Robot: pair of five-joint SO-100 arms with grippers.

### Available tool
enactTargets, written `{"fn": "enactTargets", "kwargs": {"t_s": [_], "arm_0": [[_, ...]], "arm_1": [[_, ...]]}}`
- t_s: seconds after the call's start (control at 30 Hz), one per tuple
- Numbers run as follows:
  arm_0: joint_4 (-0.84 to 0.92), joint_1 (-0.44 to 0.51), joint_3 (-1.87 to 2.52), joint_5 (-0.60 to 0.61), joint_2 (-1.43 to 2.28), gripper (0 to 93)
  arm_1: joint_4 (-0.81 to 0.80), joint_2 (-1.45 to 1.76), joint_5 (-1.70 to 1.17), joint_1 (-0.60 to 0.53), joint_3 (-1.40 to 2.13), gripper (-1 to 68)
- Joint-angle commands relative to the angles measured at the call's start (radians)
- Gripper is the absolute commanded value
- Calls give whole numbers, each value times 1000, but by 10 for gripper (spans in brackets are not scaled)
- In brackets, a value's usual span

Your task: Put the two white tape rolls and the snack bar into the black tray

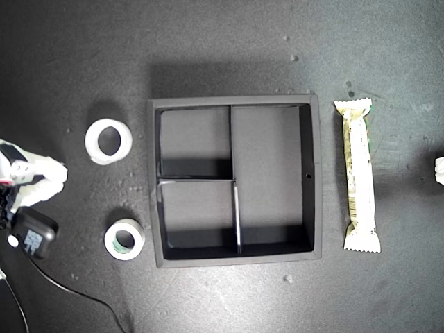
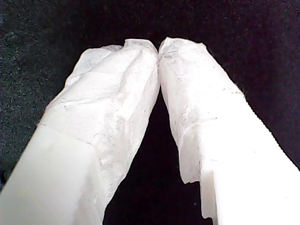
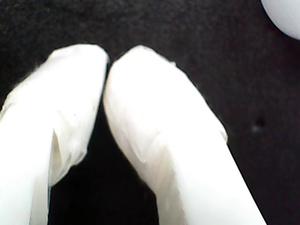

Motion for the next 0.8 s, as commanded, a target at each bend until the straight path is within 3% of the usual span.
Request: {"fn": "enactTargets", "kwargs": {"t_s": [0.0,0.47,0.6,0.77], "arm_0": [[31,2,66,9,44,2],[31,2,66,9,44,2],[31,2,66,-71,44,2],[31,2,66,-29,44,2]], "arm_1": [[2,6,-221,-2,12,2],[2,6,-221,-2,12,2],[2,6,-221,-2,12,2],[2,6,-221,-2,12,2]]}}
